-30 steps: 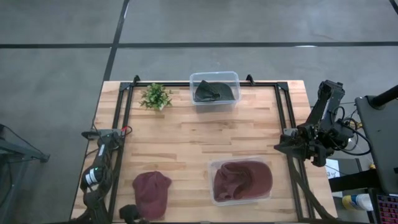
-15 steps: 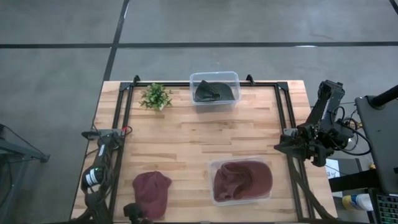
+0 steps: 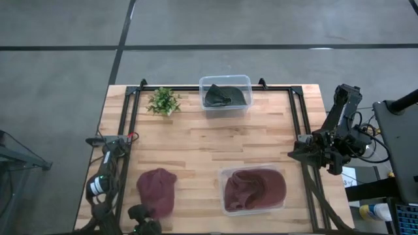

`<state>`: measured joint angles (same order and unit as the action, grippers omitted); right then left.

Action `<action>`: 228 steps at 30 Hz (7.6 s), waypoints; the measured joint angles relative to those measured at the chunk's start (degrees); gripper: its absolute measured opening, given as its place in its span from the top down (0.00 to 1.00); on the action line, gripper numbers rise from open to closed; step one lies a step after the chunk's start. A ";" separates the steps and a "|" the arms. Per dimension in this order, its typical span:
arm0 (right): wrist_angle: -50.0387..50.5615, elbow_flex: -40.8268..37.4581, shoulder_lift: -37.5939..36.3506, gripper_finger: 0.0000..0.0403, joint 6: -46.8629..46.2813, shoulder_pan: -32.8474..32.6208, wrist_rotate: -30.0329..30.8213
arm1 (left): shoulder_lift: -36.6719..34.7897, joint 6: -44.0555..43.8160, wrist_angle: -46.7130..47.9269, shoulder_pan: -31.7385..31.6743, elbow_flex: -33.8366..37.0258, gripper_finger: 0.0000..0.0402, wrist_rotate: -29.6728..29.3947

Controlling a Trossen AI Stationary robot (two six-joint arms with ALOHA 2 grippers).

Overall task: Pick & Place hat
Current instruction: Put the maroon cap into the bottom transparent bin

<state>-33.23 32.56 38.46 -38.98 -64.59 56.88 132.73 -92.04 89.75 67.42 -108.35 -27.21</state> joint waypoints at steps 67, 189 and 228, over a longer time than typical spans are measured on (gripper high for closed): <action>0.00 0.02 -0.02 0.64 0.00 0.01 0.00 | -54.71 -29.60 -3.14 -1.00 23.54 1.00 -20.23; -0.23 0.01 1.55 0.64 -1.55 4.05 23.40 | -74.61 114.05 -143.75 -22.01 31.69 0.99 5.50; -8.20 66.71 58.29 0.32 38.98 38.92 -27.62 | -62.67 107.24 -146.63 -30.92 31.80 0.99 1.11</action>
<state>-41.44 99.27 96.74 0.00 -25.67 29.26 70.06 15.20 -56.88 36.50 -76.55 -26.11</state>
